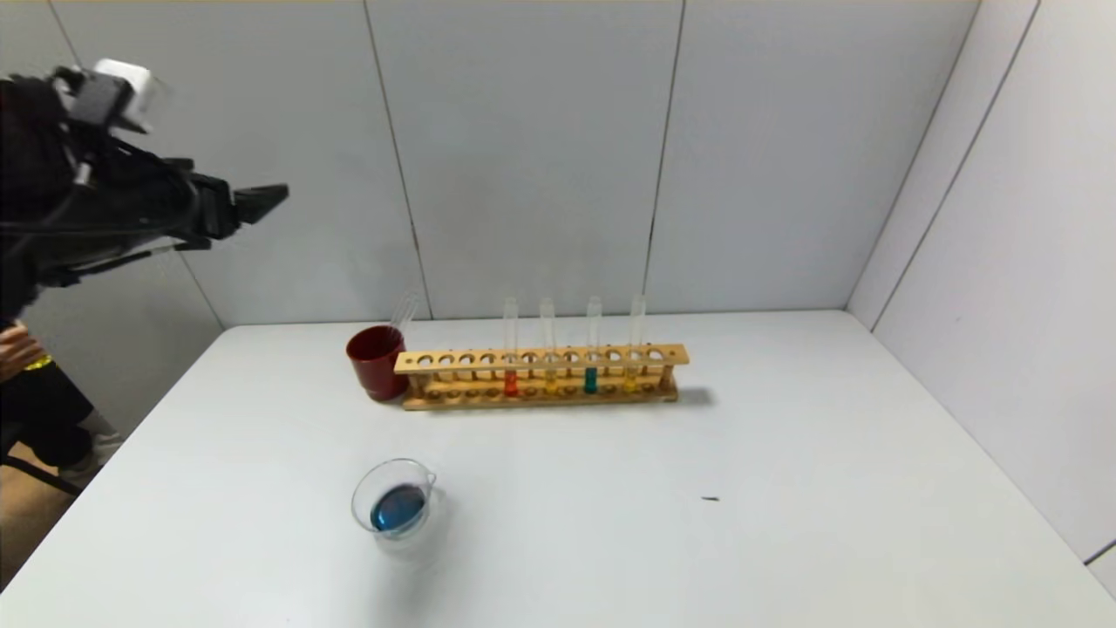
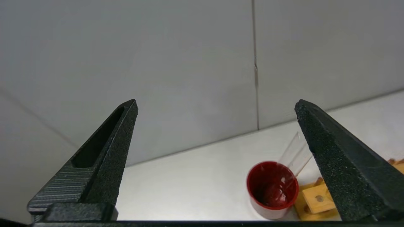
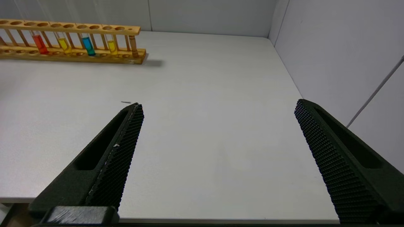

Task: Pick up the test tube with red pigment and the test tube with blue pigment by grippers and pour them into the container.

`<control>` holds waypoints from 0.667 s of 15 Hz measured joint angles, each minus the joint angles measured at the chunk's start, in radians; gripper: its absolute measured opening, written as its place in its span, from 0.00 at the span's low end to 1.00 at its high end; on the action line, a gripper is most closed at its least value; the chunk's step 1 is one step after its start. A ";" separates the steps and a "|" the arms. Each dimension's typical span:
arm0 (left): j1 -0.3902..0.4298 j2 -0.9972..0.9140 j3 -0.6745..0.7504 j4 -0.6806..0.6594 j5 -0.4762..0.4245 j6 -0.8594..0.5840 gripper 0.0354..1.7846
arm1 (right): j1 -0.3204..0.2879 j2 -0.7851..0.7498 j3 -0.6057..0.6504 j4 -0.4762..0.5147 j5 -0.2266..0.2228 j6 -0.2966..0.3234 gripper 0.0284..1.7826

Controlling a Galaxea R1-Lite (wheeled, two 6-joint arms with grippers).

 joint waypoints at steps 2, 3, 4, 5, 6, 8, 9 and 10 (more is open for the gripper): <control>0.039 -0.191 0.030 0.073 0.000 -0.001 0.98 | 0.001 0.000 0.000 0.000 0.000 0.000 0.98; 0.059 -0.294 0.047 0.123 0.000 -0.003 0.98 | 0.001 0.000 0.000 0.000 0.000 0.000 0.98; 0.075 -0.401 0.068 0.179 0.000 -0.006 0.98 | 0.000 0.000 0.000 0.000 0.000 0.000 0.98; 0.090 -0.521 0.094 0.242 0.000 -0.011 0.98 | 0.000 0.000 0.000 0.000 0.000 0.000 0.98; 0.102 -0.634 0.121 0.304 0.000 -0.013 0.98 | 0.000 0.000 0.000 0.000 0.000 0.000 0.98; 0.118 -0.868 0.186 0.433 -0.005 -0.017 0.98 | 0.000 0.000 0.000 0.000 0.000 0.000 0.98; 0.123 -0.975 0.220 0.493 -0.006 -0.018 0.98 | 0.000 0.000 0.000 0.000 0.000 0.000 0.98; 0.127 -1.083 0.254 0.556 -0.007 -0.017 0.98 | 0.000 0.000 0.000 0.000 0.000 0.000 0.98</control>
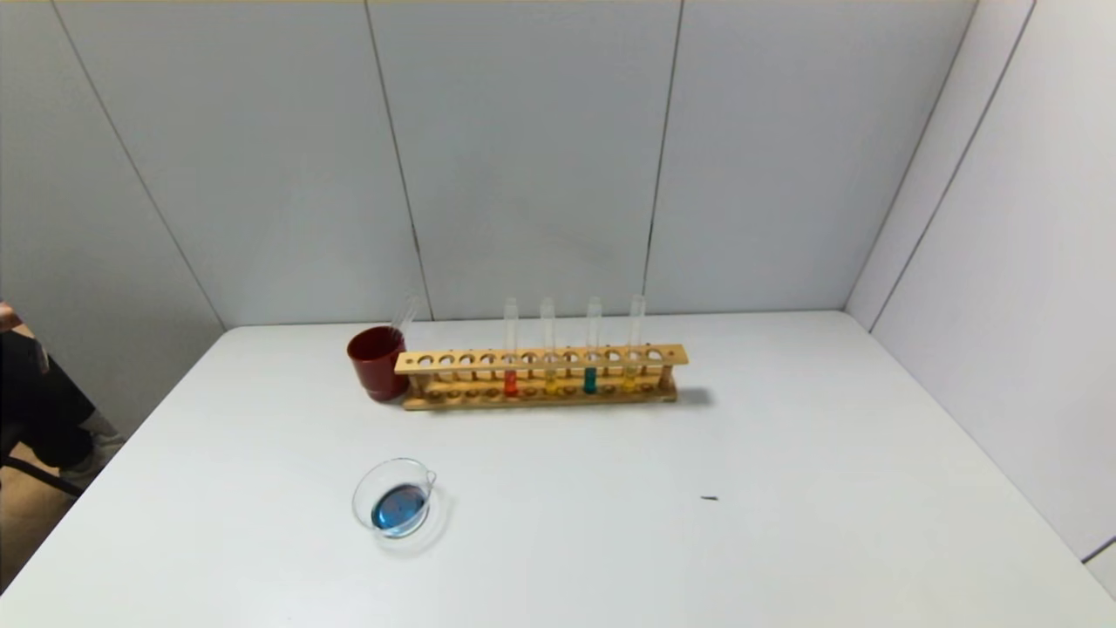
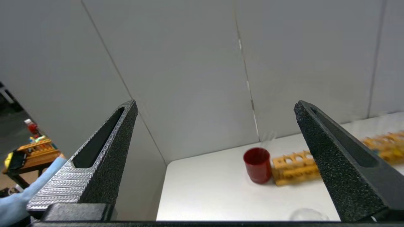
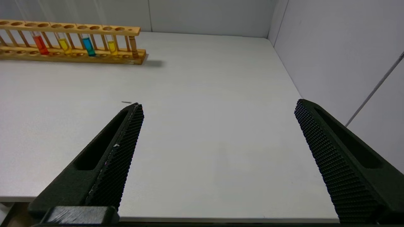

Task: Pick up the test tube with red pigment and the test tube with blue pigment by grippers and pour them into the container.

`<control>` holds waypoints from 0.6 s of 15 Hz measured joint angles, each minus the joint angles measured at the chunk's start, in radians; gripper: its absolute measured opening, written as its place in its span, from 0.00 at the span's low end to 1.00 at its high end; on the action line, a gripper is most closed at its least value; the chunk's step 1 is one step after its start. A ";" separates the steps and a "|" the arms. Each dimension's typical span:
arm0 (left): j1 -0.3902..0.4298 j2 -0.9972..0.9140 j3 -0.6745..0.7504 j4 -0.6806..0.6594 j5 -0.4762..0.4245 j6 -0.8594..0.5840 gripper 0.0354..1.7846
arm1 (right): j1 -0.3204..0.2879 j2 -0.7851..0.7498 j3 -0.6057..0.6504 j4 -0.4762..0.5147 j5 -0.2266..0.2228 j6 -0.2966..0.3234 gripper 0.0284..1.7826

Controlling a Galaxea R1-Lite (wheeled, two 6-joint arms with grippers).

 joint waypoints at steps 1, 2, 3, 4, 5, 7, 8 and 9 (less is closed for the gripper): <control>0.000 -0.092 0.030 0.055 0.000 0.002 0.98 | 0.000 0.000 0.000 0.000 0.000 0.000 0.98; -0.003 -0.168 0.056 0.104 0.005 0.003 0.98 | 0.000 0.000 0.000 0.000 0.000 0.000 0.98; -0.006 -0.225 0.082 0.140 0.025 -0.012 0.98 | 0.000 0.000 0.000 0.000 0.000 0.000 0.98; -0.010 -0.265 0.103 0.158 0.059 -0.054 0.98 | 0.000 0.000 0.000 0.000 0.000 0.000 0.98; -0.028 -0.288 0.113 0.162 0.067 -0.085 0.98 | 0.000 0.000 0.000 0.000 0.000 0.000 0.98; -0.130 -0.304 0.114 0.167 0.063 -0.077 0.98 | 0.000 0.000 0.000 0.000 0.000 0.000 0.98; -0.194 -0.303 0.111 0.170 0.074 -0.059 0.98 | 0.000 0.000 0.000 0.000 0.000 0.000 0.98; -0.244 -0.304 0.114 0.177 0.091 -0.032 0.98 | 0.000 0.000 0.000 0.000 0.000 0.000 0.98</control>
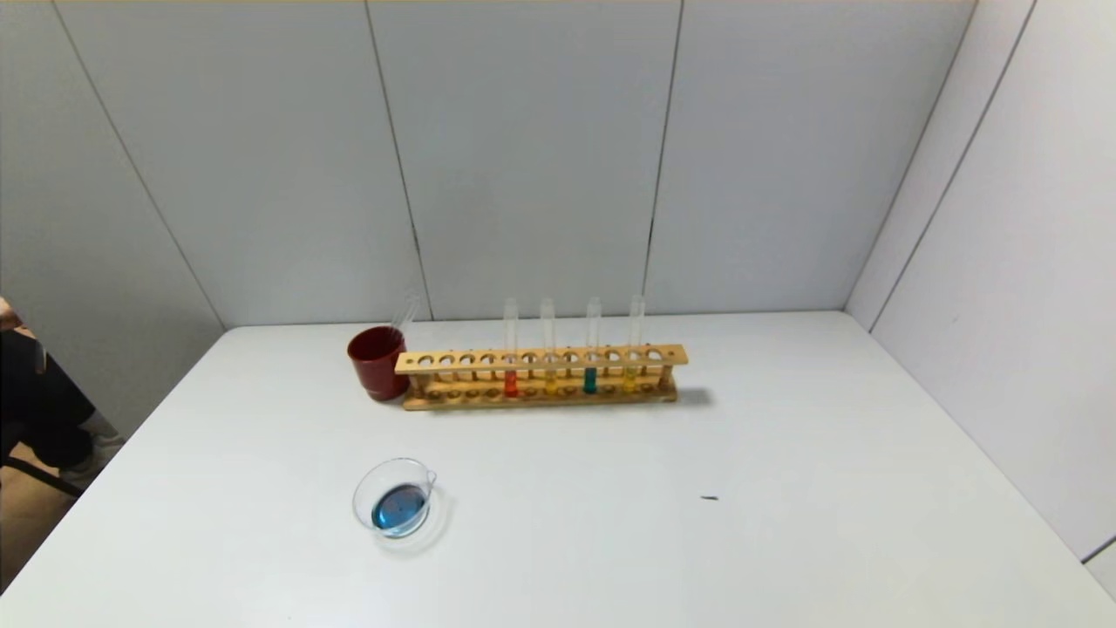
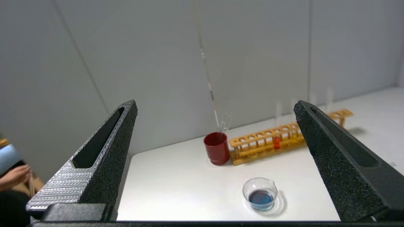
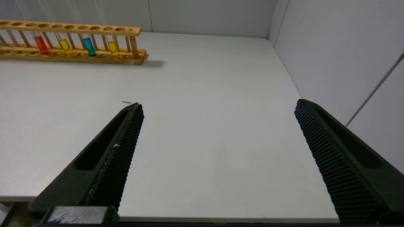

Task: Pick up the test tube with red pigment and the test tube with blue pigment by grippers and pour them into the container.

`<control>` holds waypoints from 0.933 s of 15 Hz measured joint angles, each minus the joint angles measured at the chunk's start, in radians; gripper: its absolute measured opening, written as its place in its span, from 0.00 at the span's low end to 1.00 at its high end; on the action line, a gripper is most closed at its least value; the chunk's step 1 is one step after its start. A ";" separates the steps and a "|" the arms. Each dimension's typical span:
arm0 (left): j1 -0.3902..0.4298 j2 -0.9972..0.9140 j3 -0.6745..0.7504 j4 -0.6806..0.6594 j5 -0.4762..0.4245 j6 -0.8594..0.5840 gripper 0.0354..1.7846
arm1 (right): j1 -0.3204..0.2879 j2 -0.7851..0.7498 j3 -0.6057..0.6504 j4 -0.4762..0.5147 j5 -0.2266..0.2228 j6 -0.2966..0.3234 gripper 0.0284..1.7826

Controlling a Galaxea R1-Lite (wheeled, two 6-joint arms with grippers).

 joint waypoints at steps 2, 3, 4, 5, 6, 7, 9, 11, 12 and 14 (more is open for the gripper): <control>-0.032 -0.033 0.048 0.016 0.024 0.042 0.98 | 0.000 0.000 0.000 0.000 0.000 0.000 0.98; -0.029 -0.066 0.087 0.018 0.028 0.051 0.98 | 0.000 0.000 0.000 0.000 0.000 0.000 0.98; -0.023 -0.110 0.140 0.023 0.032 0.055 0.98 | 0.000 0.000 0.000 0.000 0.000 0.000 0.98; -0.020 -0.151 0.196 0.024 0.040 0.054 0.98 | 0.000 0.000 0.000 0.000 0.000 0.000 0.98; -0.016 -0.193 0.259 0.025 0.057 0.051 0.98 | 0.000 0.000 0.000 0.000 0.000 0.000 0.98; -0.013 -0.225 0.319 0.024 0.082 0.045 0.98 | 0.000 0.000 0.000 0.000 0.000 0.000 0.98; -0.010 -0.266 0.441 0.018 0.138 0.016 0.98 | 0.000 0.000 0.000 0.000 0.000 0.000 0.98; -0.010 -0.286 0.559 0.000 0.158 -0.012 0.98 | 0.000 0.000 0.000 0.000 0.000 0.000 0.98; -0.009 -0.292 0.625 -0.020 0.158 -0.018 0.98 | 0.000 0.000 0.000 0.000 0.000 0.000 0.98; -0.009 -0.298 0.713 -0.081 0.135 -0.025 0.98 | 0.000 0.000 0.000 0.000 0.000 0.000 0.98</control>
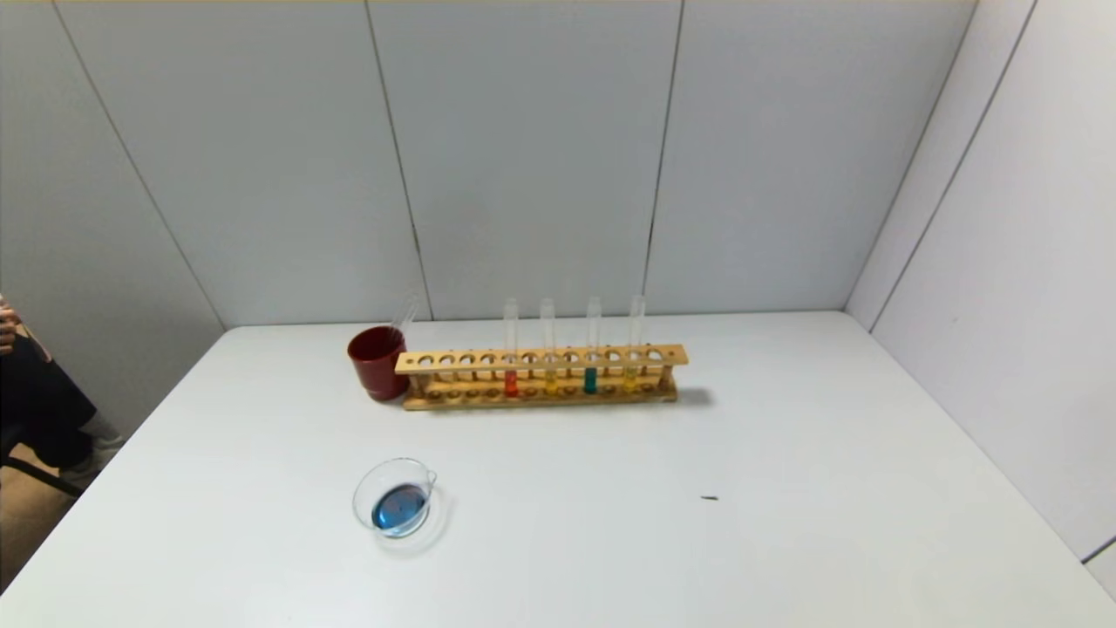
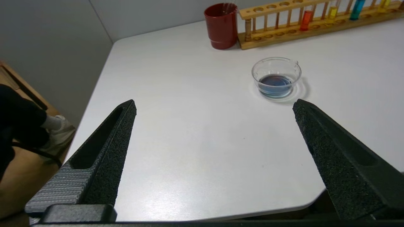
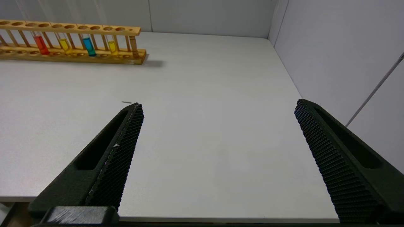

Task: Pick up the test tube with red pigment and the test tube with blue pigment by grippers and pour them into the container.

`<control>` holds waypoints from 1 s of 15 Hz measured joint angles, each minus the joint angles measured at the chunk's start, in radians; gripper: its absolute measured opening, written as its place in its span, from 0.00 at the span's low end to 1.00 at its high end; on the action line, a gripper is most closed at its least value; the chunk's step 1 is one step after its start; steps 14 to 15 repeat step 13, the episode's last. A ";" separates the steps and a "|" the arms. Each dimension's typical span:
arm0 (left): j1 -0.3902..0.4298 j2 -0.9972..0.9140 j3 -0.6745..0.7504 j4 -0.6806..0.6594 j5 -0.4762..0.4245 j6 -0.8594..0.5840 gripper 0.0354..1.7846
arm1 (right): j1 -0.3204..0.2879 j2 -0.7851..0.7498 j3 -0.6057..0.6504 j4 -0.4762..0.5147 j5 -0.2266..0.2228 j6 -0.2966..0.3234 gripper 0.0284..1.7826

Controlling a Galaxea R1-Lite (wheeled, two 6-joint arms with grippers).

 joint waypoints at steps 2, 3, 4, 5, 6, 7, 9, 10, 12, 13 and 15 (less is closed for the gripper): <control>0.000 -0.002 0.027 -0.007 -0.013 -0.018 0.98 | 0.001 0.000 0.000 0.000 0.000 0.000 0.98; 0.000 -0.003 0.031 -0.007 -0.015 -0.046 0.98 | 0.000 0.000 0.000 0.000 0.000 0.000 0.98; 0.000 -0.003 0.032 -0.007 -0.015 -0.069 0.98 | 0.000 0.000 0.000 0.000 0.000 0.000 0.98; 0.000 -0.003 0.033 -0.007 -0.015 -0.074 0.98 | 0.000 0.000 0.000 0.000 0.000 0.000 0.98; 0.000 -0.003 0.033 -0.007 -0.014 -0.076 0.98 | 0.001 0.000 0.000 -0.001 0.000 -0.001 0.98; 0.000 -0.003 0.034 -0.007 -0.015 -0.076 0.98 | 0.001 0.000 0.000 0.001 -0.002 0.000 0.98; 0.000 -0.003 0.034 -0.007 -0.013 -0.077 0.98 | 0.001 0.000 0.000 -0.003 -0.018 0.011 0.98; 0.000 -0.003 0.036 -0.011 -0.008 -0.079 0.98 | 0.001 0.000 0.000 -0.003 -0.019 0.014 0.98; 0.000 -0.003 0.047 -0.035 0.002 -0.090 0.98 | 0.000 0.000 0.000 -0.001 -0.019 0.015 0.98; 0.000 -0.003 0.058 -0.063 0.005 -0.102 0.98 | 0.000 0.000 0.000 -0.002 -0.020 0.015 0.98; 0.000 -0.003 0.058 -0.063 0.005 -0.102 0.98 | 0.000 0.000 0.000 -0.002 -0.020 0.015 0.98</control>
